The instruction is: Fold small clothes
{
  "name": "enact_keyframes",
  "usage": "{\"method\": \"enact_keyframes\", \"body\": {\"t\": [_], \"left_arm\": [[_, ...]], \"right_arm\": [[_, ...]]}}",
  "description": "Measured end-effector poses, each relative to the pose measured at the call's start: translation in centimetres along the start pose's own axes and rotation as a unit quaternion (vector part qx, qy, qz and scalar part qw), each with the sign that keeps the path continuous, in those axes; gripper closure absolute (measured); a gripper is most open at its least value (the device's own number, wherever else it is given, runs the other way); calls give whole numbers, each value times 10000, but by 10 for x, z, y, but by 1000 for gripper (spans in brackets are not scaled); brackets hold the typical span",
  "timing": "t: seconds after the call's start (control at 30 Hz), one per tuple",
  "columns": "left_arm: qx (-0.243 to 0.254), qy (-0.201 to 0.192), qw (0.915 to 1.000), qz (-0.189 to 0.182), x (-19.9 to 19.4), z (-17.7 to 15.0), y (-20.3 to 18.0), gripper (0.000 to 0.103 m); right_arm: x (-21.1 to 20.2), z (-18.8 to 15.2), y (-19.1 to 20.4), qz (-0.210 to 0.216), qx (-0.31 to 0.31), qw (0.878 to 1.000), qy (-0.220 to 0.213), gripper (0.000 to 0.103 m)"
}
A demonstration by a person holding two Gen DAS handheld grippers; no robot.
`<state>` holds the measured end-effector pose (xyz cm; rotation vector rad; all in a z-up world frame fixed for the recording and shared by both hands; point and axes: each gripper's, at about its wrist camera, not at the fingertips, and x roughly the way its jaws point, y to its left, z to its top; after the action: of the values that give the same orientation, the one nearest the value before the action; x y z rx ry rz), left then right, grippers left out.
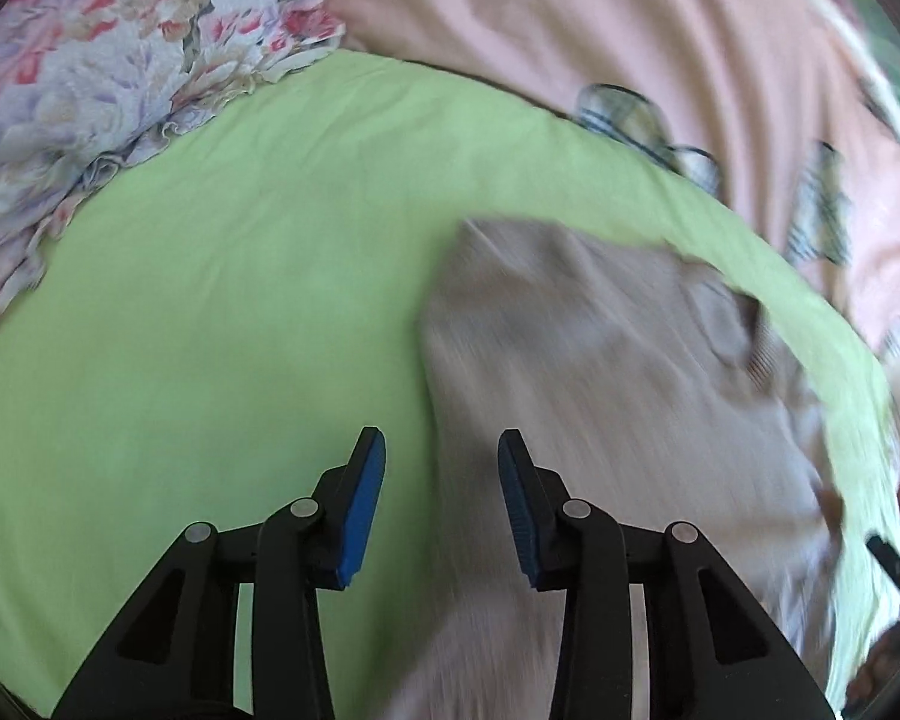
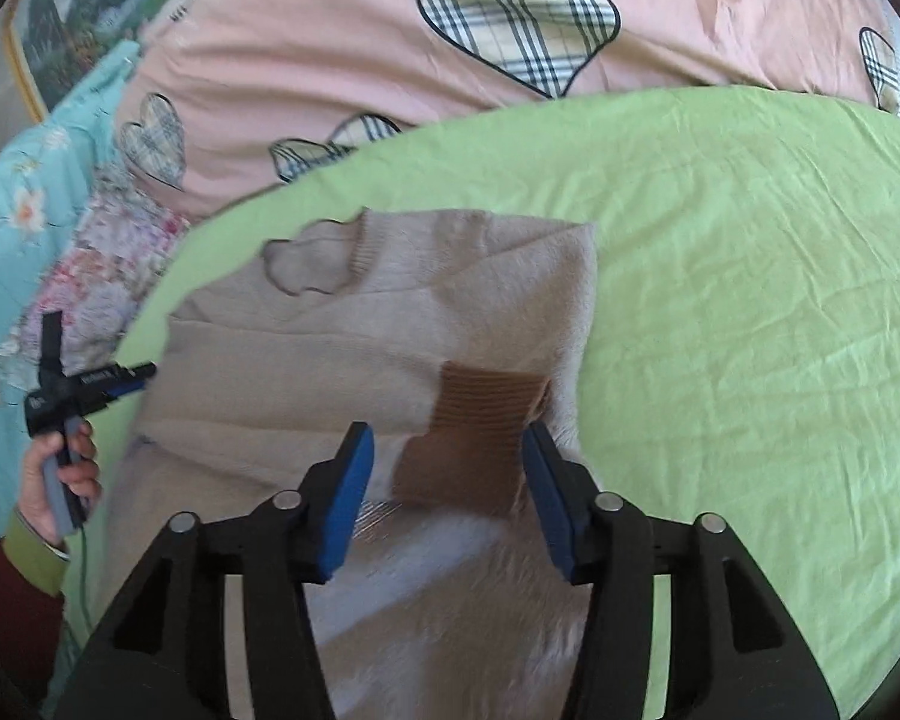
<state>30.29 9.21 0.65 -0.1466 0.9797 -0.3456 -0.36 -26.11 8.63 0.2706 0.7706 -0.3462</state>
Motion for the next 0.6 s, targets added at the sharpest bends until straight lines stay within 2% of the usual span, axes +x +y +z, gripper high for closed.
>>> {"method": "enact_keyframes", "body": {"t": [0.07,0.23,0.37,0.5,0.6], "left_arm": [[166,34,9996,-220,-24,-29,-2,62],[499,197,9974,-471,-66,-98,4,57],[481,418,9965,-545,-91,-153,17,55],[317,572,9961,-597,-110,-195,32,54],[306,570,9966,-512,-125,-224,39,51]], "right_arm": [[-9,-14,3,130,47,9999,56,50],[-23,-50,8,393,115,9988,267,50],[-32,-75,11,531,-19,9978,395,49],[-45,-96,11,604,-53,9973,407,49],[-57,-112,11,644,-63,9971,406,49]]}}
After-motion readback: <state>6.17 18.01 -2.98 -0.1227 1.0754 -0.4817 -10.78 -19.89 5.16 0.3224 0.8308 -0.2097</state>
